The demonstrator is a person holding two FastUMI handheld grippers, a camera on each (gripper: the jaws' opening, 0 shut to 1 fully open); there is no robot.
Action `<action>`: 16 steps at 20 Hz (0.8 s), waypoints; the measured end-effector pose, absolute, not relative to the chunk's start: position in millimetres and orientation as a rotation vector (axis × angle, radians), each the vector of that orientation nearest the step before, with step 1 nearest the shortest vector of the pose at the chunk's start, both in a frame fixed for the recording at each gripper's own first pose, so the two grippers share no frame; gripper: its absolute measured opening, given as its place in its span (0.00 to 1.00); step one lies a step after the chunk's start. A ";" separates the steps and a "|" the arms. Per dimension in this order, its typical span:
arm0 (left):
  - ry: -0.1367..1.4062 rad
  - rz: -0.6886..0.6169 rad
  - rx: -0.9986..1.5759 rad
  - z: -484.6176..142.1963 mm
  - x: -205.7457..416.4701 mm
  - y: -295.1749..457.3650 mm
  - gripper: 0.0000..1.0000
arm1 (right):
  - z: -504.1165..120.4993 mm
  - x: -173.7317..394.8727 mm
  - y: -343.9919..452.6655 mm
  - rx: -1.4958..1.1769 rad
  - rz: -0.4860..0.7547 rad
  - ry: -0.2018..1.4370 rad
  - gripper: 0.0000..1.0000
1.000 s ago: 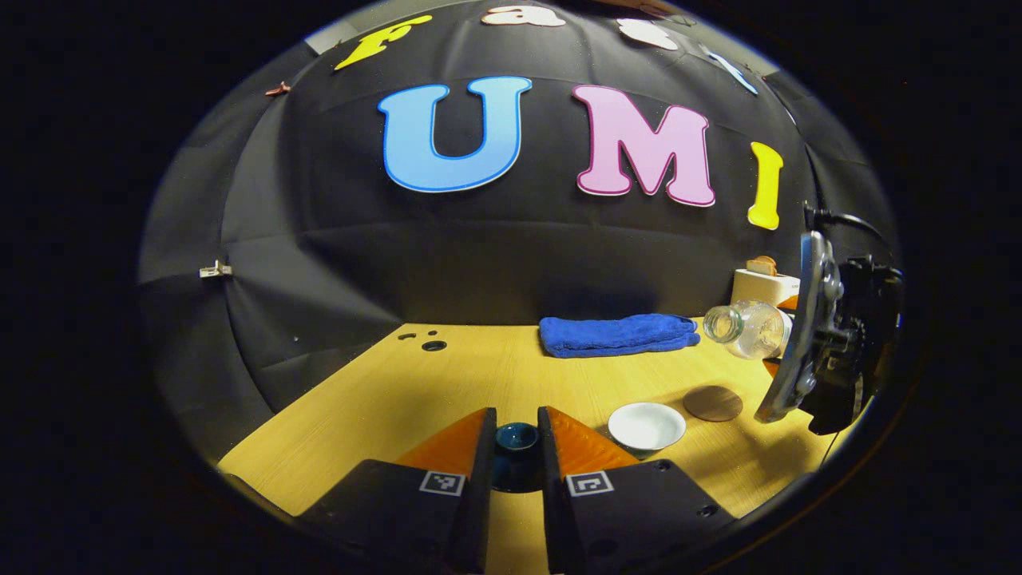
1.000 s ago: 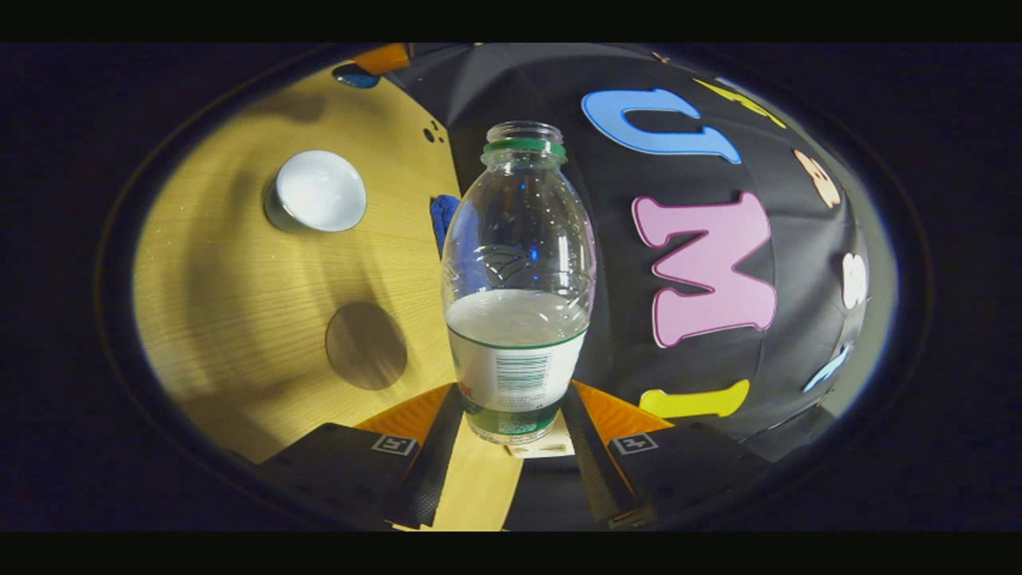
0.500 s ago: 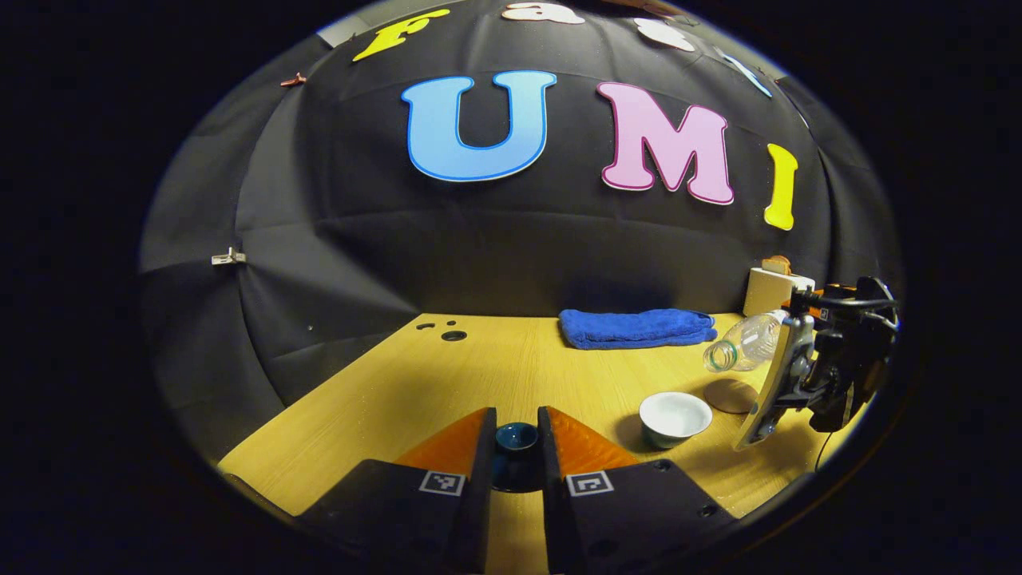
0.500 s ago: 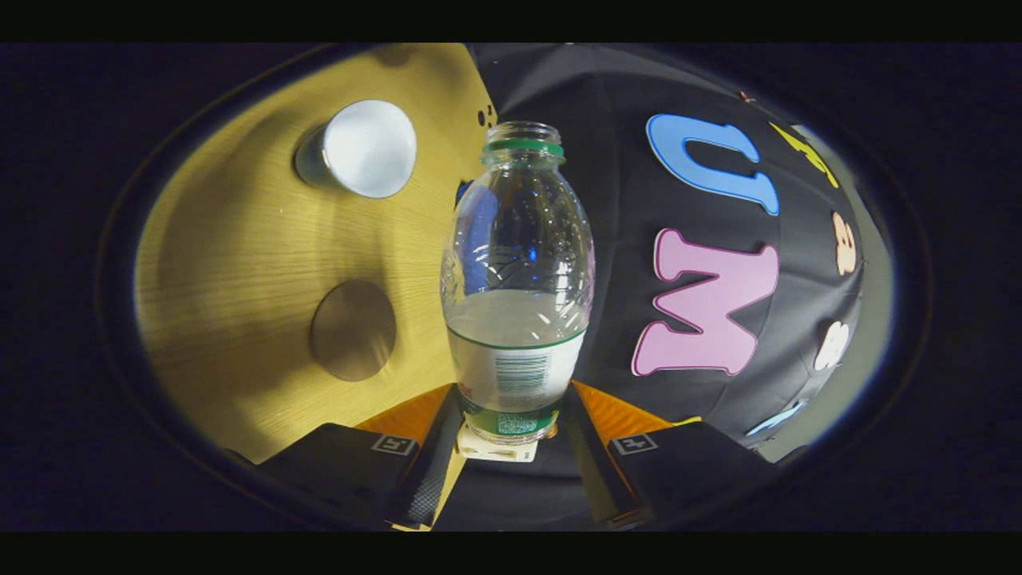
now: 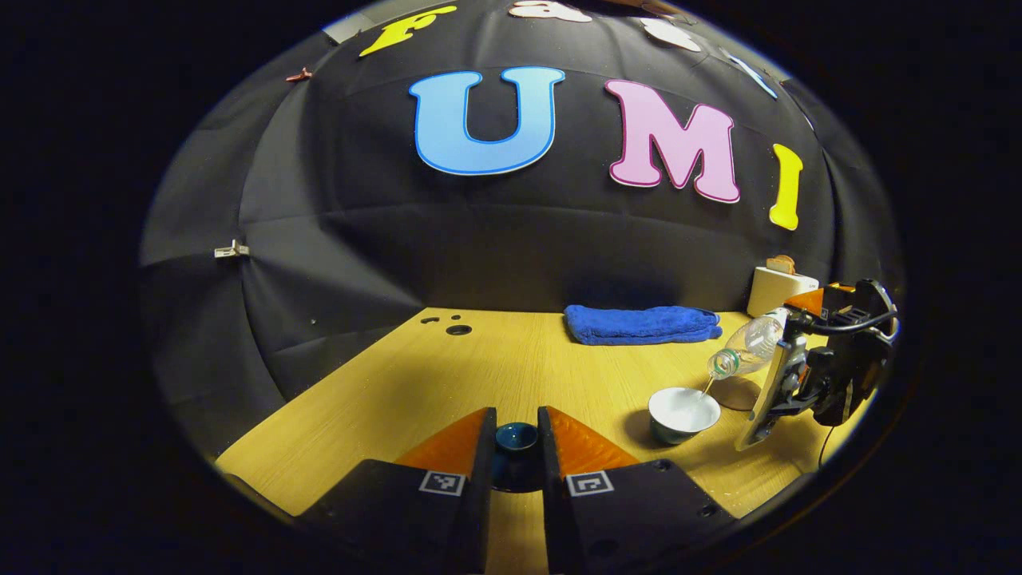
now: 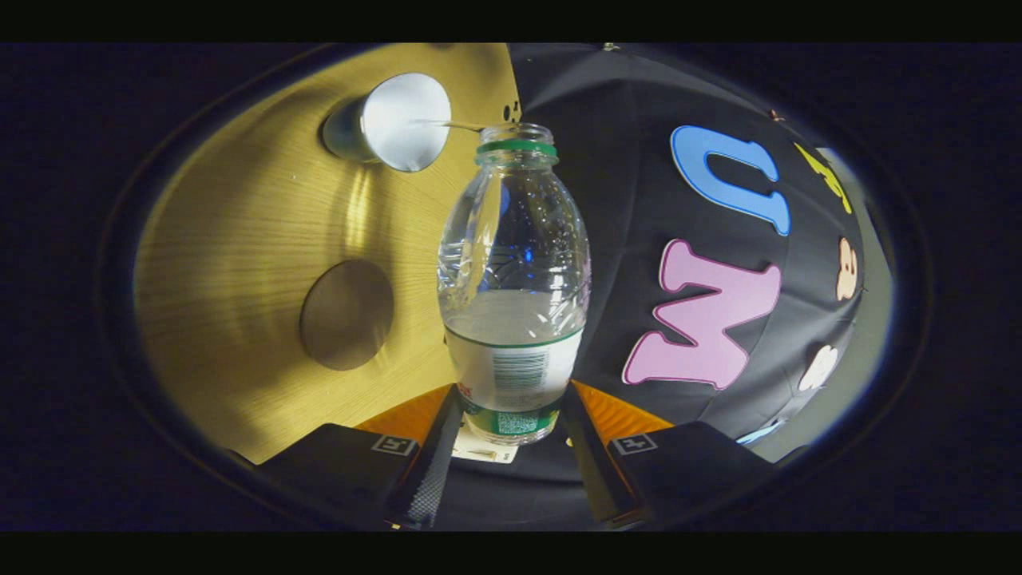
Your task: Open the teacup lid with one hand, grasp the water bottle and pour water into the teacup with the other hand; after pouring, place the water bottle on the coaster and then close the teacup lid.
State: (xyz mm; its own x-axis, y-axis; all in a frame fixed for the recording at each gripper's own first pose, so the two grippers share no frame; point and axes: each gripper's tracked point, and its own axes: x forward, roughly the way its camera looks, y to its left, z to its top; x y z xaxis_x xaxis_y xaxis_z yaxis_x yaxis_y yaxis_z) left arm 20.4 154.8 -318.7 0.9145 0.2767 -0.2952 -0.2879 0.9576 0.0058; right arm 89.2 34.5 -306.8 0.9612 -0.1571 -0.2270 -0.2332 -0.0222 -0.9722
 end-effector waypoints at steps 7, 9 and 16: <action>0.303 0.291 -0.039 -321.9 20.9 155.8 0.32 | -307.0 91.5 33.7 -1.616 0.068 0.305 0.73; 0.303 0.293 -0.038 -322.4 19.8 156.3 0.31 | -305.6 91.1 34.0 -1.622 0.065 0.299 0.73; 0.299 0.295 -0.034 -321.8 18.6 157.5 0.32 | -290.9 99.4 40.0 -1.702 0.053 0.198 0.73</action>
State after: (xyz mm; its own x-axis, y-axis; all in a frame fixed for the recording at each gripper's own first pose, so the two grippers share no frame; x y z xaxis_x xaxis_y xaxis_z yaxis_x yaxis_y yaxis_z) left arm 18.6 157.5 -321.8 0.9129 0.2814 -0.2956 -0.2916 0.9565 0.0102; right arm 99.4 40.0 -290.9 0.9836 -0.1006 -0.1499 -0.1622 -0.1276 -0.9785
